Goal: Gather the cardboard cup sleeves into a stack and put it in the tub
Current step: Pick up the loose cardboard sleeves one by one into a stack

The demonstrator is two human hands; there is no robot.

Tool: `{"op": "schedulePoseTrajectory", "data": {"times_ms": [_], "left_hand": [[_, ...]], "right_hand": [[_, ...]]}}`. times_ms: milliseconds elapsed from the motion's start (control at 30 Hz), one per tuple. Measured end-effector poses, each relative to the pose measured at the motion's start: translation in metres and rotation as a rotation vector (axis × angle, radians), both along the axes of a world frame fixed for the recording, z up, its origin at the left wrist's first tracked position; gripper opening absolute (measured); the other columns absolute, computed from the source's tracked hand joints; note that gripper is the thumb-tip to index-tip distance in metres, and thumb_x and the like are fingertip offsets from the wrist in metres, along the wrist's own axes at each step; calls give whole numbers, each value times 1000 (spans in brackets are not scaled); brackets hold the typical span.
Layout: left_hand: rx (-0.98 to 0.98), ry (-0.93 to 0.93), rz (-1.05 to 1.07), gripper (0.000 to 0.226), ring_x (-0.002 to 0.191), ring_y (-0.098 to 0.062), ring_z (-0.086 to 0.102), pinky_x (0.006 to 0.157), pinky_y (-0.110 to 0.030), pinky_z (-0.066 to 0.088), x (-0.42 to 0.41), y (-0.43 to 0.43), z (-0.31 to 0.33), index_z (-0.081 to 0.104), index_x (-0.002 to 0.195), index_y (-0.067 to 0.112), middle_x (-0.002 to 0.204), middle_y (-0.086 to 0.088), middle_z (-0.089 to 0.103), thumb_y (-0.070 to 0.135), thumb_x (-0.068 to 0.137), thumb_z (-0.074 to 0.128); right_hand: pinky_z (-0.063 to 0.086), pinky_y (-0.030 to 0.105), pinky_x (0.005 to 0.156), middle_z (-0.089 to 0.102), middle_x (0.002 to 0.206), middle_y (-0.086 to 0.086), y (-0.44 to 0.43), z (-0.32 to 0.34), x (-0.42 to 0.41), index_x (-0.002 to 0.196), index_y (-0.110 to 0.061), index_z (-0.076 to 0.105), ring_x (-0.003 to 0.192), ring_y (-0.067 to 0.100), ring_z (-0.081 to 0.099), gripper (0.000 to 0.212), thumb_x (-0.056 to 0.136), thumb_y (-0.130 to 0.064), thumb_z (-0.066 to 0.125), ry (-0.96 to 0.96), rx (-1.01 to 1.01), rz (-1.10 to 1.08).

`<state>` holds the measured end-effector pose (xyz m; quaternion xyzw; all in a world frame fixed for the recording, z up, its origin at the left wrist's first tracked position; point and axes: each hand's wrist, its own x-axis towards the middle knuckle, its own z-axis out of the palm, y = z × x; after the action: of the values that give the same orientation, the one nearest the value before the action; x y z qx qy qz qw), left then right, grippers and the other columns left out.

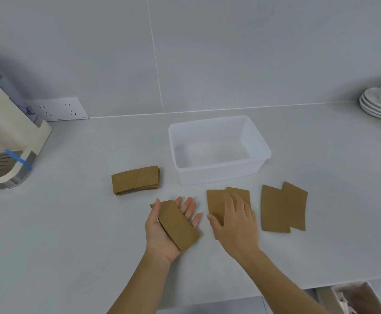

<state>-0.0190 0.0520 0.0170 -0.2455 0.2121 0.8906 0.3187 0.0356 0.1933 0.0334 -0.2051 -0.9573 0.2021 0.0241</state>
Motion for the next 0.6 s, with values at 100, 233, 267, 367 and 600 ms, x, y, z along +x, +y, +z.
{"op": "schedulePoseTrajectory", "data": {"times_ms": [100, 233, 267, 367, 600], "left_hand": [[-3, -8, 9, 62, 115, -31, 59, 101, -49, 41, 0, -1, -1, 57, 122, 5, 119, -18, 66, 52, 82, 53], [-16, -8, 4, 62, 116, -31, 59, 101, -49, 41, 0, 0, -2, 58, 122, 5, 120, -17, 66, 52, 82, 54], [-18, -7, 4, 62, 116, -31, 58, 102, -49, 41, 0, 0, -2, 58, 122, 5, 120, -17, 65, 52, 82, 54], [-21, -8, 9, 61, 116, -31, 58, 103, -49, 40, 0, 1, -3, 58, 122, 6, 120, -17, 65, 51, 82, 54], [-24, -10, 14, 60, 114, -31, 59, 98, -48, 44, 0, 0, -1, 58, 122, 5, 119, -18, 66, 50, 82, 54]], "right_hand": [[24, 43, 113, 31, 149, 18, -2, -11, 1, 143, -10, 25, 139, 32, 27, 77, 83, -51, 52, -30, 55, -26], [22, 41, 113, 30, 150, 16, -6, -19, 5, 144, -11, 19, 140, 29, 25, 78, 85, -54, 47, -109, 88, -6], [24, 42, 112, 33, 148, 16, -7, -19, 6, 143, -11, 21, 139, 29, 28, 77, 85, -54, 47, -122, 98, -5], [40, 45, 101, 54, 132, 18, -10, -20, 7, 135, -6, 40, 124, 33, 49, 72, 79, -48, 60, -124, 121, -14], [28, 36, 108, 39, 142, 10, -3, -9, 4, 140, -10, 25, 130, 26, 37, 58, 89, -31, 45, -116, 71, 14]]}}
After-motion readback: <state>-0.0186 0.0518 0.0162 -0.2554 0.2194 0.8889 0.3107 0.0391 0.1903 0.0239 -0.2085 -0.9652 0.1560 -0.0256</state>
